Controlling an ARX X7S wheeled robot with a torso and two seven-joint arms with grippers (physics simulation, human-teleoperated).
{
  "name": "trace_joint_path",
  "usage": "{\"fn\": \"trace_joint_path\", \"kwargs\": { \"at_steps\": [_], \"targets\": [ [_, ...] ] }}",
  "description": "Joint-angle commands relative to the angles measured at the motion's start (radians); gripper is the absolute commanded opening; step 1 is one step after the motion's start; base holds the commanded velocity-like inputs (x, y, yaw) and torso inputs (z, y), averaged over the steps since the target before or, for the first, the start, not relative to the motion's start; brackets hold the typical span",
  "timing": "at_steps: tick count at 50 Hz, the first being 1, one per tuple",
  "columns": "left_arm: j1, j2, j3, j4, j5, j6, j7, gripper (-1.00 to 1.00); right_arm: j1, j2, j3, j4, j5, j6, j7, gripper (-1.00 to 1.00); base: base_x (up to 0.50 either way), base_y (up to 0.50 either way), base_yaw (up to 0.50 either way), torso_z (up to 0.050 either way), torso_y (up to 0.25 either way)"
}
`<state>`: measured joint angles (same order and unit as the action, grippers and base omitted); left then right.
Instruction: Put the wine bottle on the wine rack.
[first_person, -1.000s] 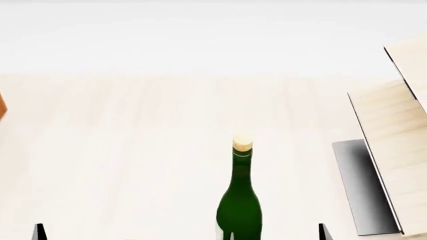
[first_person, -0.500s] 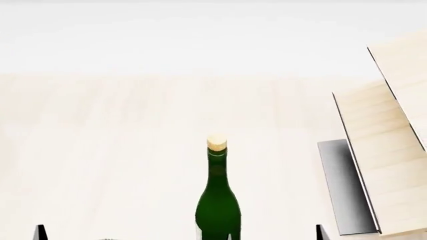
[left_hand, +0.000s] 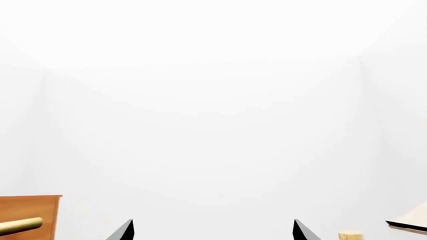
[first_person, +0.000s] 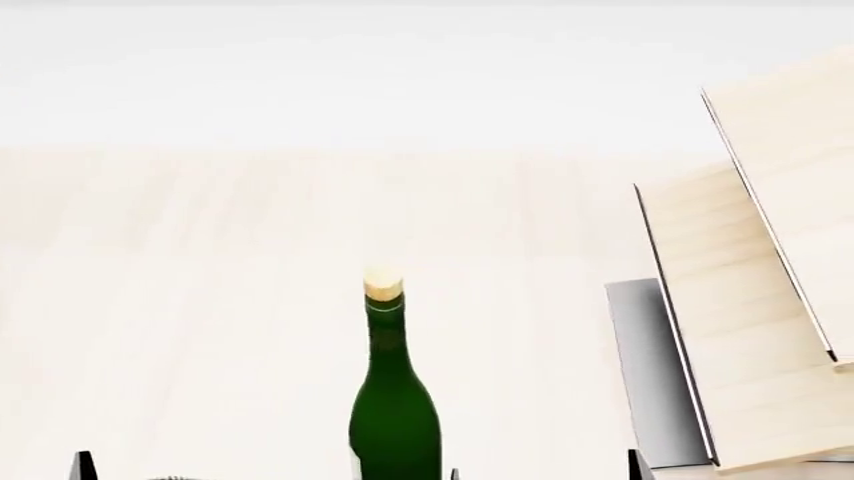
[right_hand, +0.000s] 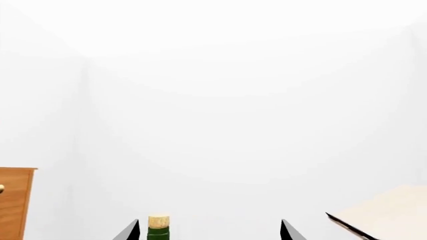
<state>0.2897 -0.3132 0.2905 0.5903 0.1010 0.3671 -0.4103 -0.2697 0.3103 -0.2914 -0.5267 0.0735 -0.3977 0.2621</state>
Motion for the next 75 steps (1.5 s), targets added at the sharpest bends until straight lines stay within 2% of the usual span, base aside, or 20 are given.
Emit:
{"fn": "trace_joint_path", "kwargs": {
  "at_steps": [1, 75],
  "targets": [
    [-0.005, -0.005, 0.001, 0.010, -0.004, -0.013, -0.002, 1.00, 0.007, 0.006, 0.001, -0.008, 0.004, 0.015, 0.006, 1.00, 0.00, -0.09, 0.00, 0.000, 0.000],
    [-0.010, -0.025, 0.031, -0.001, 0.005, -0.009, -0.031, 1.00, 0.012, 0.024, -0.030, 0.012, -0.005, 0.008, 0.033, 1.00, 0.00, -0.10, 0.00, 0.000, 0.000]
  ]
}}
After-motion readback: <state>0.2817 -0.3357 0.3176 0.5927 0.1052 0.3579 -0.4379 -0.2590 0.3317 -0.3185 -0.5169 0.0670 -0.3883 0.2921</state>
